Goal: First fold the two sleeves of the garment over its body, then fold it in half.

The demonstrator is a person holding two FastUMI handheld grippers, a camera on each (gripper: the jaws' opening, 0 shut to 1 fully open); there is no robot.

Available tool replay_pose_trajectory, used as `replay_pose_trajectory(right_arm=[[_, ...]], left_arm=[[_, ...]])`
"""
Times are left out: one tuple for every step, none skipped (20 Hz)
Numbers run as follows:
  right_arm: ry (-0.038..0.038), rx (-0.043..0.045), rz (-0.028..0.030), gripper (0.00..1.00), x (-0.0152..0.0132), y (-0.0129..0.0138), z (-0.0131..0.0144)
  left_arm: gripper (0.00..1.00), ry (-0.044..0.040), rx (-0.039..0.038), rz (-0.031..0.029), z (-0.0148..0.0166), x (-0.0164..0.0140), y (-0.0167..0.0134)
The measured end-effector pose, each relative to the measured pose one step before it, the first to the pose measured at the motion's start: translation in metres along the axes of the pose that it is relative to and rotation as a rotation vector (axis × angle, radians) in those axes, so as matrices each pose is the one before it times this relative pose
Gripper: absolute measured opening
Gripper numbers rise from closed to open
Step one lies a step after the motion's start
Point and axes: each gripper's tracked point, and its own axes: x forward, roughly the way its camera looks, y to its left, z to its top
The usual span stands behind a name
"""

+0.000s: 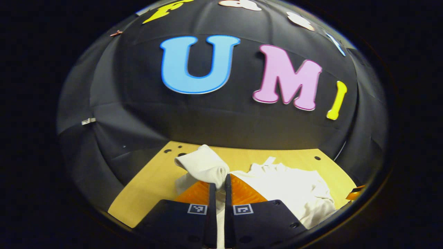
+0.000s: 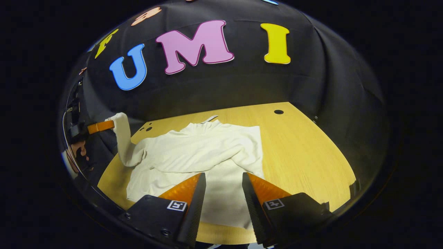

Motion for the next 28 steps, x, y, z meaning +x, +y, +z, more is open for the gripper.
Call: replay_pose_trajectory(right_arm=[[0.00083, 0.00802, -0.00962, 0.66, -0.0011, -0.00933, -0.00032], [-0.0002, 0.0096, -0.00964, 0.66, -0.00115, -0.0092, -0.00062], [0.00009, 0.01119, -0.00872, 0.66, -0.00212, -0.00827, -0.00057], [-0.00013, 0.00982, -0.00826, 0.66, -0.00254, -0.00734, -0.00155], [0.00023, 0.00813, -0.00887, 0.66, -0.00181, -0.00832, 0.00026], [-0.00054, 0.00849, -0.0069, 0.66, -0.00191, -0.00755, -0.00136], [0.00139, 0.0092, -0.00448, 0.66, -0.00151, -0.00713, -0.00107], [0.0019, 0.00696, -0.00607, 0.66, -0.00186, -0.00644, -0.00086], [0.0061, 0.00301, -0.00673, 0.66, -0.00029, -0.00736, -0.00162], [0.00351, 0.00316, 0.00044, 0.66, -0.00031, -0.00445, -0.00155], [0.00432, 0.00617, 0.00529, 0.66, -0.00022, -0.00325, -0.00019], [0.00267, 0.00773, 0.00709, 0.67, 0.00017, -0.00268, -0.00079], [0.0071, 0.00642, 0.00519, 0.68, 0.00085, -0.00216, -0.00041], [0.00518, 0.0004, 0.00234, 0.7, -0.00038, -0.00565, 0.00022], [0.00086, -0.00529, 0.00322, 0.71, 0.00224, -0.00199, 0.00057], [0.00094, -0.00662, 0.00146, 0.73, 0.00034, -0.00152, 0.00169], [0.0039, -0.00549, -0.00066, 0.74, 0.00178, -0.00259, 0.00023], [0.00406, -0.00732, -0.00356, 0.75, 0.00148, -0.00362, 0.00032], [0.00356, -0.00653, -0.00122, 0.68, 0.00107, -0.00277, -0.00043], [0.00249, -0.00473, 0.00042, 0.77, 0.00077, -0.00133, -0.00006], [0.00273, -0.00373, 0.00096, 0.77, 0.00091, -0.00173, 0.00083], [0.00199, -0.00272, 0.0014, 0.78, 0.00035, -0.00136, 0.00028], [0.00251, -0.00384, 0.00278, 0.78, 0.00104, -0.00166, 0.0002], [0.00225, -0.0038, 0.00302, 0.78, 0.00062, -0.00146, 0.00032], [0.00123, -0.00267, 0.00212, 0.7, 0.00305, -0.0059, 0.0011], [0.00115, -0.00135, -0.00003, 0.79, 0.0006, -0.0018, 0.00072], [0.0027, -0.00007, 0.0, 0.79, 0.0001, -0.00212, 0.00012], [-0.00057, 0.00288, 0.00039, 0.78, 0.00011, -0.00147, 0.00059]], left_arm=[[0.13, 0.00101, 0.01039, -0.02739, 0.00004, 0.00374, -0.02024], [0.13, 0.00438, 0.01109, -0.02722, -0.0016, 0.004, -0.01859], [0.13, 0.00518, 0.01058, -0.0256, -0.00186, 0.00495, -0.01869], [0.13, 0.00489, 0.00985, -0.02593, -0.00138, 0.00632, -0.02082], [0.13, 0.00627, 0.0068, -0.02283, -0.00129, 0.00726, -0.01678], [0.13, 0.00724, 0.00619, -0.01909, -0.00291, 0.00696, -0.01588], [0.13, 0.01343, 0.00839, -0.01913, -0.00658, 0.00738, -0.01422], [0.13, 0.01805, 0.00916, -0.01649, -0.00709, 0.00673, -0.01408], [0.13, 0.02165, 0.01115, -0.01481, -0.01077, 0.00721, -0.01474], [0.13, 0.02054, 0.00952, -0.0081, -0.00934, 0.00508, -0.00983], [0.13, 0.02119, 0.00682, -0.01233, -0.00905, 0.00637, -0.0116], [0.13, 0.0176, 0.00534, -0.00978, -0.0095, 0.00372, -0.00957], [0.13, 0.01745, 0.0091, -0.00506, -0.00924, 0.00468, -0.0093], [0.13, 0.01338, 0.00894, -0.00513, -0.00793, 0.00262, -0.008], [0.13, 0.01312, 0.0072, -0.00465, -0.00639, 0.00287, -0.00676], [0.13, 0.01322, 0.00415, -0.00661, -0.00761, 0.00292, -0.00649], [0.13, 0.01148, 0.00073, -0.00883, -0.00643, 0.00227, -0.00694], [0.13, 0.01102, -0.00192, -0.01075, -0.00541, 0.00368, -0.00618], [0.13, 0.013, -0.00452, -0.01156, -0.00565, 0.00435, -0.00545], [0.14, 0.01805, -0.00738, -0.01039, -0.00792, 0.00469, -0.00545], [0.15, 0.01862, -0.00835, -0.00577, -0.00715, 0.00449, -0.00427], [0.16, 0.01557, -0.00919, -0.00528, -0.00698, 0.00443, -0.00305], [0.18, 0.01219, -0.01084, -0.00797, -0.00622, 0.00398, -0.00373], [0.2, 0.00724, -0.01473, -0.02079, -0.00534, 0.00213, -0.0061], [0.27, -0.00173, -0.01482, -0.01696, -0.00295, -0.00077, -0.00818], [0.33, -0.00382, -0.00703, -0.02106, -0.00361, 0.00377, -0.00783], [0.51, -0.00242, 0.0072, -0.01443, -0.00131, -0.00144, -0.00741], [0.68, 0.0017, 0.01026, -0.02068, -0.00208, 0.00433, -0.00918]])
